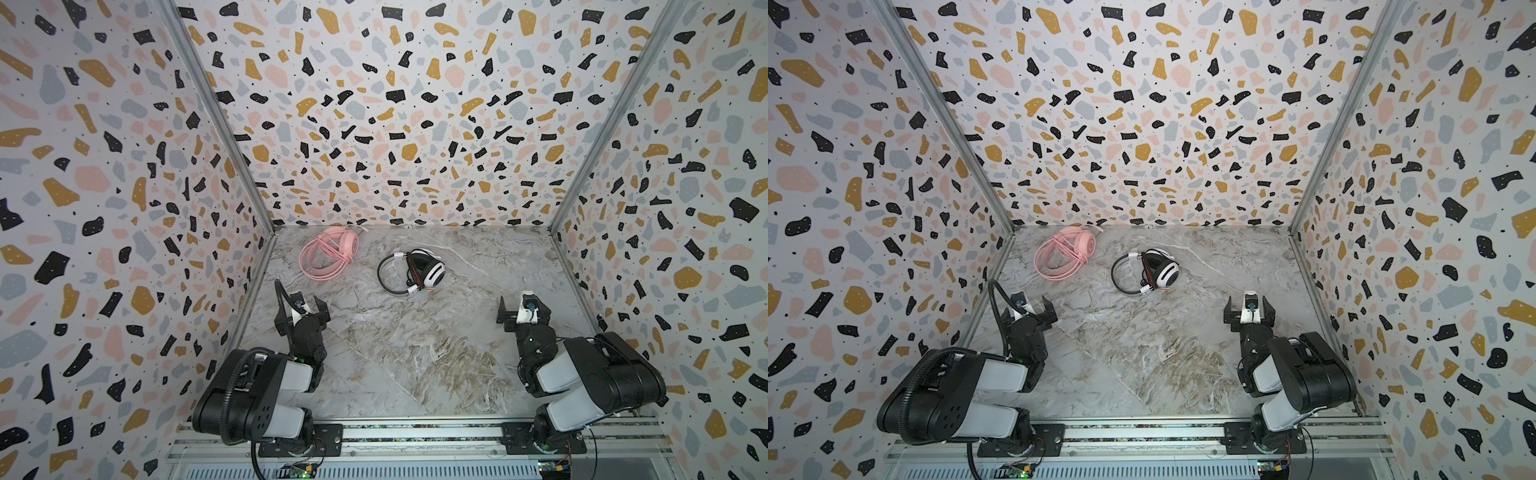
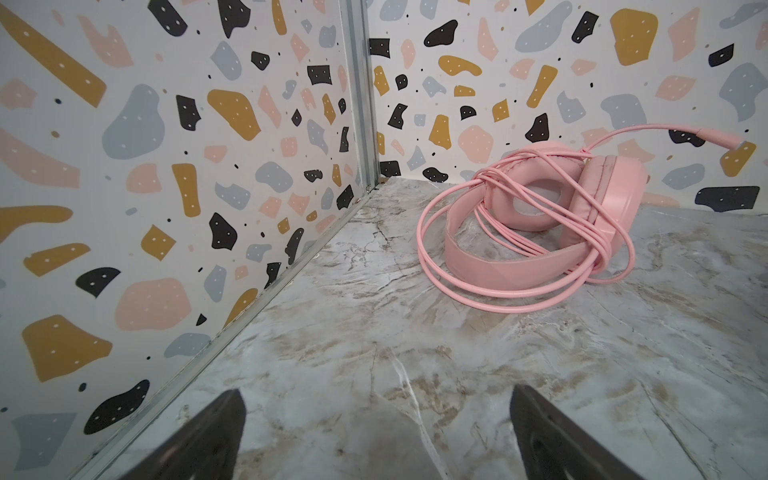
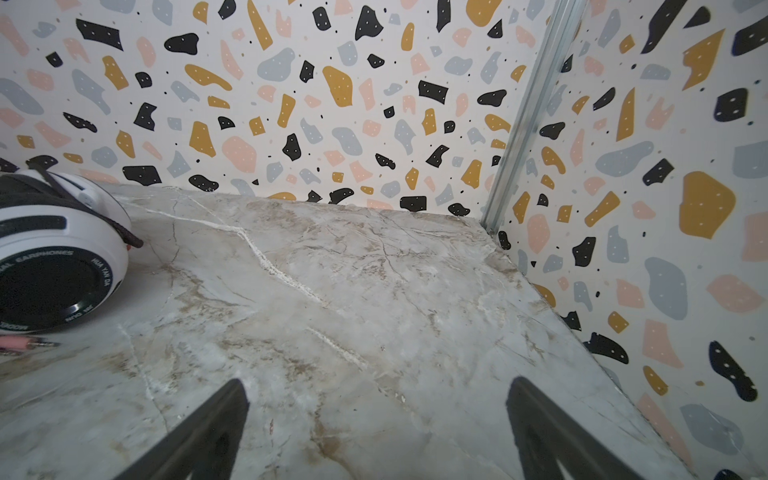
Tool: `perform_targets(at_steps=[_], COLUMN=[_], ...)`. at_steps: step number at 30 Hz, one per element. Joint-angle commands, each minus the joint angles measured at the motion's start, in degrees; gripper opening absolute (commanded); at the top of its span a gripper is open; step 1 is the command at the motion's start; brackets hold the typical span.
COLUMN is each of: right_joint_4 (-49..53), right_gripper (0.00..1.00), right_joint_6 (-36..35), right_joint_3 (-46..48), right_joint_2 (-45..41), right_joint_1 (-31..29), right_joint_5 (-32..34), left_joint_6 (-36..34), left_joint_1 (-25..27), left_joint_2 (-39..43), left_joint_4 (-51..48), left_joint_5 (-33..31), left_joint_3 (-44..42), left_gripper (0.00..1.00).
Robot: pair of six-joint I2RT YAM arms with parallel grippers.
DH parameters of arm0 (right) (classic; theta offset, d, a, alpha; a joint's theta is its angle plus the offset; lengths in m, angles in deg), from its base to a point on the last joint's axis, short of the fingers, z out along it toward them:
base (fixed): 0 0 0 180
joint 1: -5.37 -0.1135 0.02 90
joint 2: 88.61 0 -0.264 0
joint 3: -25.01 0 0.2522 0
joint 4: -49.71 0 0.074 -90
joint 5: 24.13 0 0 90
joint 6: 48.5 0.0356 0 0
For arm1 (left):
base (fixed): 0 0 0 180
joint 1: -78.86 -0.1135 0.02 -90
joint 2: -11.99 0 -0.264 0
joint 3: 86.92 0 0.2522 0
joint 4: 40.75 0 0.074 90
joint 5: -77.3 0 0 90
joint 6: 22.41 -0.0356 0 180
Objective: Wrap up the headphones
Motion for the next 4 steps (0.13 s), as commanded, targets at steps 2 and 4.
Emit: perform_targets(at_steps=[2,4], right_joint_4=[3.06,1.54], right_gripper=[0.99,0.99], right_joint_6=[0.55,0.33], right_joint_3=[-2.26,-1.40], right_joint_2=[-1.52,-1.63], right_joint_1=[1.43,1.34], right_joint_5=[-4.67,-4.36], left_joint_6=[-0.79,-0.79], left_joint_1=[-0.21,-0.22], left_joint_2=[0.42,0.46], left_joint_4=[2.37,2.38], left_joint_5=[-0.28,-0.28], left_joint_3=[1.39,1.31], left_gripper=[1.00,1.00])
